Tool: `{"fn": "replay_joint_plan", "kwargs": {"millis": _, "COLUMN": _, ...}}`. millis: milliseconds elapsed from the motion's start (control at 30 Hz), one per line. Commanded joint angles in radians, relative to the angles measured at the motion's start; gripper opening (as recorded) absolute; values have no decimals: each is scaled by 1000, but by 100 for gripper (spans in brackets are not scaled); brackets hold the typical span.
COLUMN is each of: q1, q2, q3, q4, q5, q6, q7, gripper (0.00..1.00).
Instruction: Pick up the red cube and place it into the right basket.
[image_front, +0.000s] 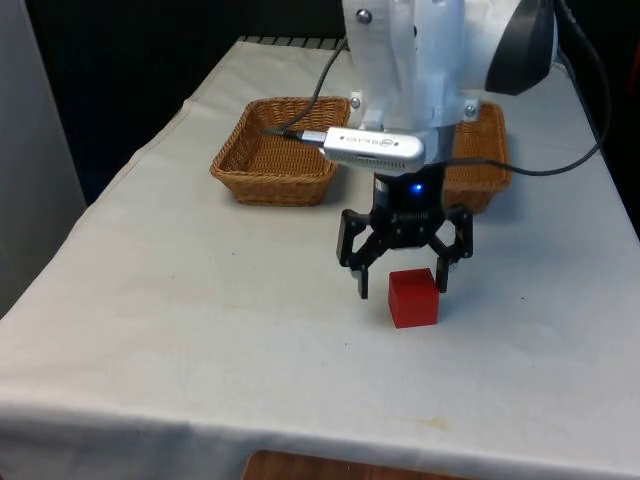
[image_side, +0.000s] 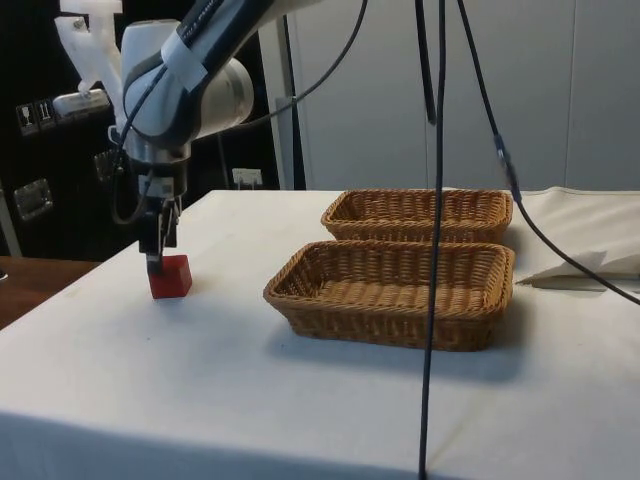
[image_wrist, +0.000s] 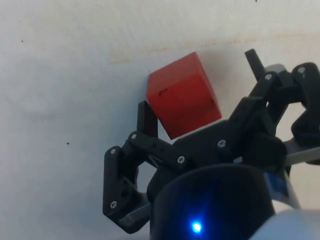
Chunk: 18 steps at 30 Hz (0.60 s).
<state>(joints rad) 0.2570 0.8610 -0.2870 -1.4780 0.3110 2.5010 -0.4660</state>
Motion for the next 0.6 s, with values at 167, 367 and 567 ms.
{"fn": "replay_joint_plan", "kwargs": {"millis": 167, "q1": 1, "q2": 9, "q3": 3, "q4": 0, "q5": 15, "q6": 5, "q7": -7, "gripper": 100}}
{"fn": "replay_joint_plan", "kwargs": {"millis": 367, "q1": -7, "q2": 32, "q3": 21, "q4": 9, "q5": 34, "q6": 27, "q7": -15, "gripper": 100}}
{"fn": "replay_joint_plan", "kwargs": {"millis": 567, "q1": -7, "q2": 41, "q3": 20, "q4": 14, "q5": 45, "q6": 31, "q7": -19, "gripper": 70}}
